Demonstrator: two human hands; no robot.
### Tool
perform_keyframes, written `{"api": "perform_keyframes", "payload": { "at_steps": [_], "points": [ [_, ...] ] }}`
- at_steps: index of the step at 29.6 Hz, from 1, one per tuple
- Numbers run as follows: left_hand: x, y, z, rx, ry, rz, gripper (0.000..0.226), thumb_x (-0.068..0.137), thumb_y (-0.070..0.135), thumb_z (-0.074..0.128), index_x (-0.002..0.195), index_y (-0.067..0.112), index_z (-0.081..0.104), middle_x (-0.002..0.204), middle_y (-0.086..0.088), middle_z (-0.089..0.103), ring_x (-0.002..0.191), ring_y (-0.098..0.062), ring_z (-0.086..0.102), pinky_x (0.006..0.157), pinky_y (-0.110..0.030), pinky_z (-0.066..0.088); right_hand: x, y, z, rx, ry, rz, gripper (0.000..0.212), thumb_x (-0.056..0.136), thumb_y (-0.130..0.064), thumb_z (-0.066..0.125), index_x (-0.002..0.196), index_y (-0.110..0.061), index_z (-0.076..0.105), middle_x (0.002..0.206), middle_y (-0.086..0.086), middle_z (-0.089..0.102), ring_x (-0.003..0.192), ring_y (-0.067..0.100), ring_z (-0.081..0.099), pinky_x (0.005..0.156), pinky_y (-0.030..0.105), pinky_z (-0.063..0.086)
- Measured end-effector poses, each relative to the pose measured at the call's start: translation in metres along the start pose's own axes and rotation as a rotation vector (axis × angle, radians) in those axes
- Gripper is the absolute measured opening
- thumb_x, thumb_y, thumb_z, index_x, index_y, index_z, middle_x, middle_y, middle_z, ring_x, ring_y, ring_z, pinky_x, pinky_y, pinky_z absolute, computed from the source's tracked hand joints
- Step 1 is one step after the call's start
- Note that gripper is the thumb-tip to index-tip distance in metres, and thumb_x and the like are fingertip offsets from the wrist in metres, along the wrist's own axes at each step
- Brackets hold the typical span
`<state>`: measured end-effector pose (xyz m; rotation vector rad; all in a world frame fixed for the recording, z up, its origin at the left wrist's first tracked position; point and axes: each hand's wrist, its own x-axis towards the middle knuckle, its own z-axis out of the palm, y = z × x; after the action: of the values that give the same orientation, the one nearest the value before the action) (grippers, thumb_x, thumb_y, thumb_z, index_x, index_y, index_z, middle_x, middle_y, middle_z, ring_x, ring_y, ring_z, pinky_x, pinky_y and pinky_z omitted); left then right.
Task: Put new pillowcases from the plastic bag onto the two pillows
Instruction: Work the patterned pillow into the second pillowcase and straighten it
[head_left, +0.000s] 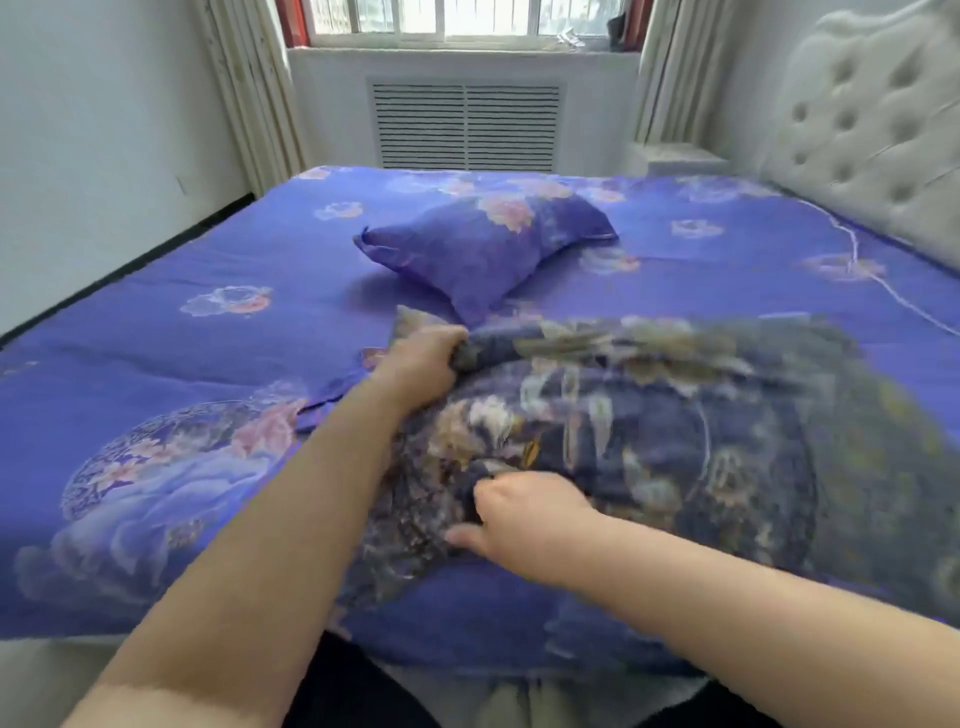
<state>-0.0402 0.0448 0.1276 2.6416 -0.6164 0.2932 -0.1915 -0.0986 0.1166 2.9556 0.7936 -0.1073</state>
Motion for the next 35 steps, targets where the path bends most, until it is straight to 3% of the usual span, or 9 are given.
{"api": "perform_keyframes", "payload": {
  "at_steps": [3, 8, 12, 16, 19, 22, 25, 30, 35],
  "points": [
    [-0.014, -0.003, 0.031, -0.062, -0.178, -0.053, 0.026, 0.087, 0.021, 0.059, 0.112, 0.011, 0.056, 0.111, -0.016, 0.064, 0.102, -0.032, 0.059, 0.067, -0.028, 0.029, -0.004, 0.004, 0.03, -0.044, -0.133, -0.229, 0.048, 0.084, -0.056, 0.058, 0.096, -0.009, 0.052, 0.101, 0.011, 0.062, 0.091, 0.031, 0.062, 0.062, 0.035, 0.042],
    [-0.011, -0.02, 0.029, -0.133, -0.163, -0.204, 0.056, 0.085, 0.048, 0.063, 0.131, 0.02, 0.047, 0.124, -0.007, 0.06, 0.109, -0.024, 0.057, 0.078, -0.026, 0.038, -0.013, 0.034, 0.073, -0.274, 0.373, -0.593, 0.063, 0.084, -0.052, 0.059, 0.135, -0.018, 0.044, 0.124, 0.006, 0.051, 0.111, 0.024, 0.05, 0.101, 0.04, 0.04],
    [-0.004, -0.006, 0.034, -0.166, -0.142, -0.196, 0.058, 0.081, 0.04, 0.069, 0.131, 0.019, 0.051, 0.126, -0.006, 0.061, 0.113, -0.022, 0.056, 0.085, -0.027, 0.041, -0.003, 0.038, 0.074, -0.312, 0.627, -0.389, 0.058, 0.093, -0.004, 0.021, 0.148, -0.023, 0.026, 0.152, 0.007, 0.029, 0.139, 0.034, 0.029, 0.111, 0.061, 0.017],
    [0.002, 0.009, 0.031, -0.089, -0.16, -0.232, 0.012, 0.084, 0.023, 0.061, 0.091, 0.014, 0.063, 0.088, -0.007, 0.065, 0.094, -0.029, 0.061, 0.07, -0.029, 0.039, 0.023, 0.031, 0.044, -0.234, 0.488, 0.003, 0.073, 0.079, -0.011, 0.027, 0.15, -0.015, 0.008, 0.153, 0.023, 0.019, 0.138, 0.05, 0.018, 0.107, 0.067, 0.01],
    [-0.007, 0.026, 0.028, -0.045, -0.137, -0.194, 0.016, 0.085, 0.023, 0.059, 0.071, 0.016, 0.056, 0.08, -0.006, 0.062, 0.079, -0.027, 0.058, 0.066, -0.031, 0.042, 0.038, 0.039, 0.033, -0.181, 0.362, 0.137, 0.083, 0.082, -0.013, 0.032, 0.139, -0.009, -0.029, 0.154, 0.029, 0.002, 0.141, 0.049, 0.004, 0.113, 0.059, -0.003],
    [-0.024, 0.039, 0.032, -0.038, -0.036, -0.153, 0.014, 0.082, 0.019, 0.055, 0.069, 0.025, 0.057, 0.079, -0.005, 0.064, 0.079, -0.029, 0.059, 0.063, -0.031, 0.041, 0.053, 0.056, 0.024, -0.202, 0.396, 0.164, 0.08, 0.082, -0.01, 0.04, 0.146, 0.004, -0.005, 0.116, 0.026, 0.06, 0.105, 0.037, 0.06, 0.086, 0.04, 0.044],
    [-0.035, 0.048, 0.042, 0.051, -0.085, -0.125, 0.015, 0.083, 0.017, 0.051, 0.077, 0.026, 0.061, 0.091, -0.006, 0.068, 0.087, -0.032, 0.06, 0.066, -0.033, 0.041, 0.065, 0.071, 0.021, -0.183, 0.291, 0.183, 0.073, 0.085, -0.006, 0.042, 0.149, -0.003, 0.006, 0.091, 0.009, 0.069, 0.079, 0.028, 0.066, 0.056, 0.032, 0.036],
    [-0.042, 0.046, 0.052, 0.129, -0.089, -0.102, 0.019, 0.09, 0.018, 0.047, 0.093, 0.022, 0.064, 0.099, -0.008, 0.069, 0.095, -0.034, 0.06, 0.069, -0.035, 0.04, 0.083, 0.08, 0.016, -0.058, 0.032, 0.159, 0.036, 0.086, -0.018, 0.047, 0.122, -0.021, 0.053, 0.118, 0.009, 0.056, 0.111, 0.028, 0.053, 0.082, 0.038, 0.042],
    [-0.056, 0.043, 0.056, 0.061, -0.09, -0.164, 0.052, 0.095, 0.058, 0.028, 0.076, 0.018, 0.055, 0.088, -0.009, 0.068, 0.088, -0.032, 0.061, 0.065, -0.037, 0.034, 0.102, 0.091, 0.022, -0.217, -0.08, 0.016, 0.07, 0.083, -0.037, 0.052, 0.145, -0.022, 0.024, 0.158, 0.011, -0.009, 0.144, 0.035, -0.011, 0.112, 0.057, -0.005]
  ]
}}
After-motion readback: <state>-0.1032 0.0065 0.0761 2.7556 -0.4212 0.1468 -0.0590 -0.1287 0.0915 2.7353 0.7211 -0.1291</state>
